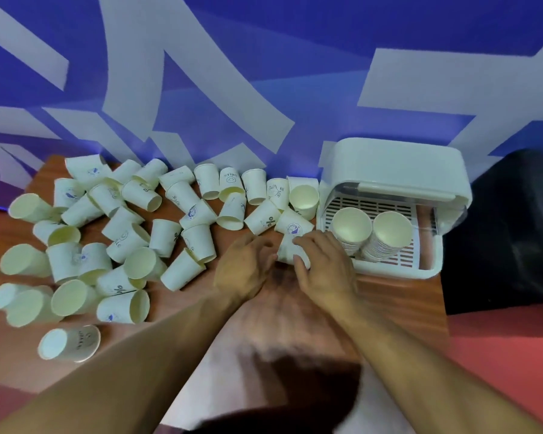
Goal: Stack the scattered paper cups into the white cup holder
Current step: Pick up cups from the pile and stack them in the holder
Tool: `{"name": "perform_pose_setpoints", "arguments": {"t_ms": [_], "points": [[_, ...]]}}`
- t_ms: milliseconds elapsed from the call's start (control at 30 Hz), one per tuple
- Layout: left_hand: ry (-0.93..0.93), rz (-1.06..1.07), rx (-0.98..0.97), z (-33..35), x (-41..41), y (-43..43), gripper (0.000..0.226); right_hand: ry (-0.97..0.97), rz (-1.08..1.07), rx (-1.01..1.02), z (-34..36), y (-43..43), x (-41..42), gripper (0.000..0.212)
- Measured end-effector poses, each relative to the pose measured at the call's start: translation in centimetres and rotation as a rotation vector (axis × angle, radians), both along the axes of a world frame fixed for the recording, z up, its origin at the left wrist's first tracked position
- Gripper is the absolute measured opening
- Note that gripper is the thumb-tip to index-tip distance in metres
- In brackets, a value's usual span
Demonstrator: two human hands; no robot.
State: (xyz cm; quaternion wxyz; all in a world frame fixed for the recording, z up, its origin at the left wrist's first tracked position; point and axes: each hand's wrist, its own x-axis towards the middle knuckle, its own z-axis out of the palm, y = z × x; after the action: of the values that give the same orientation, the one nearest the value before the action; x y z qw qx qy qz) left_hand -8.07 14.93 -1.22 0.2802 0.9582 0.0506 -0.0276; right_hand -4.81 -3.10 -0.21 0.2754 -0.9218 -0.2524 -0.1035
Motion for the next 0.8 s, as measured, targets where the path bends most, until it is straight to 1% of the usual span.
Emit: {"name": "perform_pose_setpoints", "arguments": {"t_ms": [133,200,233,333,400,467,533,633,800], "points": [[0.043,0.025,-0.039,0.0,1.1,1.4,0.028,0.091,0.066,-0.134,-0.7,1.9,0.8,0.039],[0.066,0.015,-0.067,-0.2,2.1,1.9,0.034,0.134,0.064,-0.199,-1.2,2.5,1.6,0.043],[0.077,0.01,-0.094,-0.3,2.7,2.0,0.035,0.162,0.064,-0.231,-1.4,2.7,2.0,0.045],[0.119,0.019,-0.192,-1.2,4.5,2.0,0.026,0.238,0.058,-0.34,-2.3,3.2,3.0,0.048],[0.154,0.023,-0.256,-2.2,5.8,1.9,0.031,0.284,0.052,-0.403,-2.9,3.5,3.5,0.051],[0.194,0.018,-0.282,-3.4,7.0,1.6,0.028,0.325,0.059,-0.45,-3.5,3.8,4.0,0.055],[0.21,0.012,-0.275,-4.2,8.0,1.3,0.022,0.355,0.071,-0.5,-4.2,4.1,4.3,0.055],[0.193,0.054,-0.306,-4.8,9.3,0.7,0.022,0.398,0.097,-0.568,-5.0,4.3,4.6,0.055],[0.234,0.074,-0.315,-6.0,10.7,0.0,0.021,0.387,0.145,-0.65,-5.7,4.4,4.7,0.047]]}}
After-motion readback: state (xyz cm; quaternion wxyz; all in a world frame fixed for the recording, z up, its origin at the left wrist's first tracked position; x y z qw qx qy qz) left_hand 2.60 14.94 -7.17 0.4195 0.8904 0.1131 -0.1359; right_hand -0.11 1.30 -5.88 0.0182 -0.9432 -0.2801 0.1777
